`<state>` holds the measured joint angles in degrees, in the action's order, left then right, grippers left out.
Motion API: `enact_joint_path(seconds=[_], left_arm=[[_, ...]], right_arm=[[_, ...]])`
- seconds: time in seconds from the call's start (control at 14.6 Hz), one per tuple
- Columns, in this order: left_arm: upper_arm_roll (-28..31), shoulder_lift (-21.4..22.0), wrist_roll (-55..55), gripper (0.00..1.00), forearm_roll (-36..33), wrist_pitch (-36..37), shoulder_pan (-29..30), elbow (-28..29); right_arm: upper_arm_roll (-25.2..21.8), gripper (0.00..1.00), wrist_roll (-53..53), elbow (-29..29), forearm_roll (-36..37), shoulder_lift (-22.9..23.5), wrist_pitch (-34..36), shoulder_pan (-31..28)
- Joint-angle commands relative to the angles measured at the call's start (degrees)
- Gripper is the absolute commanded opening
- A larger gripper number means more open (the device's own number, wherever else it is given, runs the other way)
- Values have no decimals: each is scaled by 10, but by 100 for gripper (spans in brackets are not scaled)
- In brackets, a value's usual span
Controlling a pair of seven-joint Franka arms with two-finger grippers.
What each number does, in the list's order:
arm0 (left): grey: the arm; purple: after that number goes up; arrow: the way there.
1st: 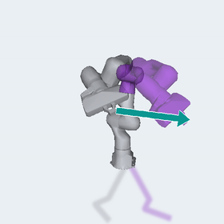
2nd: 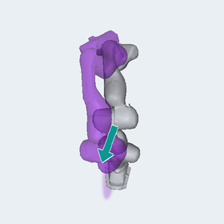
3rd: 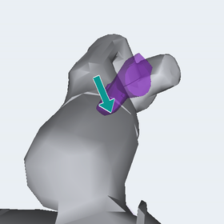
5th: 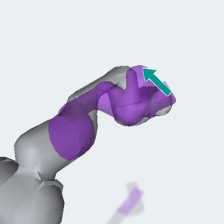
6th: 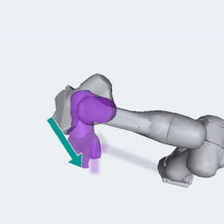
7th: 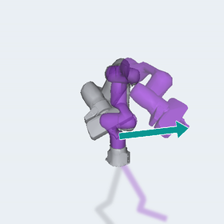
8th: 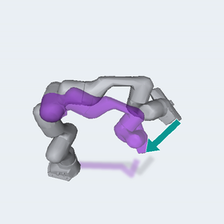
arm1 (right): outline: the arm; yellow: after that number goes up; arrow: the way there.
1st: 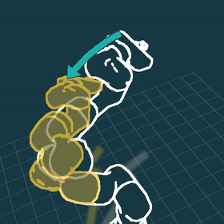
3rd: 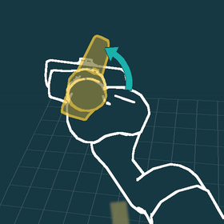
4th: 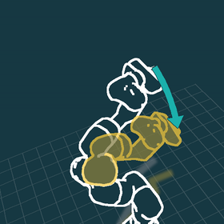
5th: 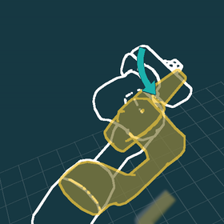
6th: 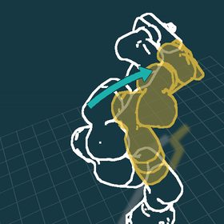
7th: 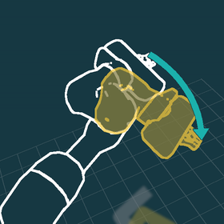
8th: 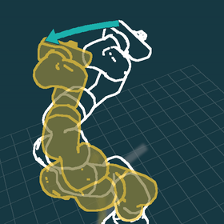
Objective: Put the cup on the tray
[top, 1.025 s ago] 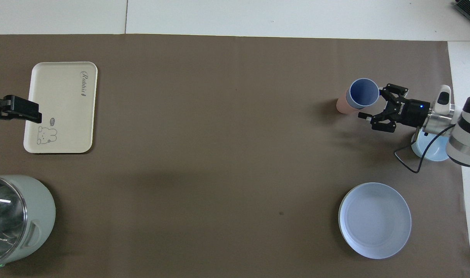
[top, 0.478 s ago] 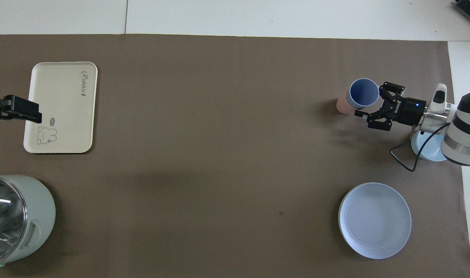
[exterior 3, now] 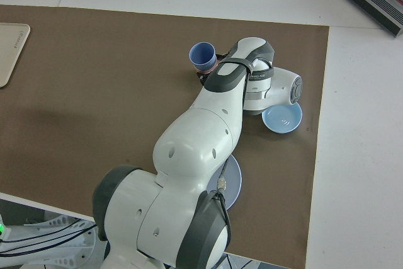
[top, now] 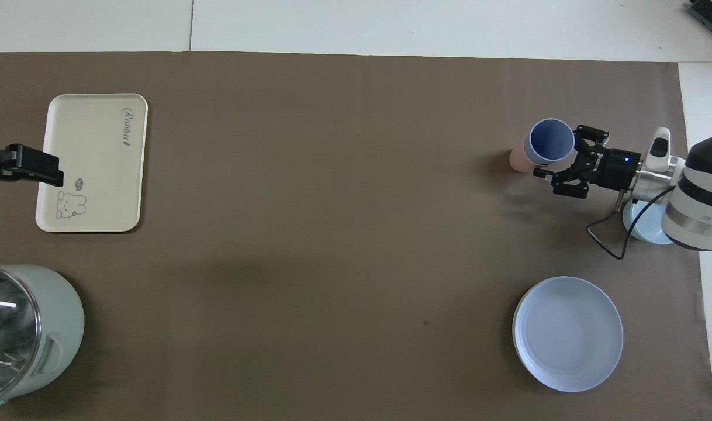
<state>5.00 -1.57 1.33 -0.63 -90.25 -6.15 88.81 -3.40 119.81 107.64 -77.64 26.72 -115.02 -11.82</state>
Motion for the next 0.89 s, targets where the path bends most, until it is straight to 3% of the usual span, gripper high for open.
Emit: enact_joint_path(seconds=[0.0,0.48,0.55,0.62,0.68,0.75,0.82], left_arm=[[-3,19,7,100,-9,-5,1,22],[-2,19,8,100,-9,-4,3,22],[-2,19,9,100,-9,-4,3,22],[-2,19,9,100,-9,-4,3,22],[-2,19,9,100,-9,-4,3,22],[-2,19,9,100,-9,-4,3,22],[-2,19,9,100,-9,-5,3,22]], right_arm=[[0,100,23,8,-34,1,-20,14],[0,99,29,9,-44,2,-34,20],[0,92,30,9,-45,2,-35,22],[0,47,29,9,-46,2,-41,22],[0,11,29,9,-53,2,-43,22],[0,9,28,10,-66,2,-51,23],[0,0,28,9,-73,3,-53,24]])
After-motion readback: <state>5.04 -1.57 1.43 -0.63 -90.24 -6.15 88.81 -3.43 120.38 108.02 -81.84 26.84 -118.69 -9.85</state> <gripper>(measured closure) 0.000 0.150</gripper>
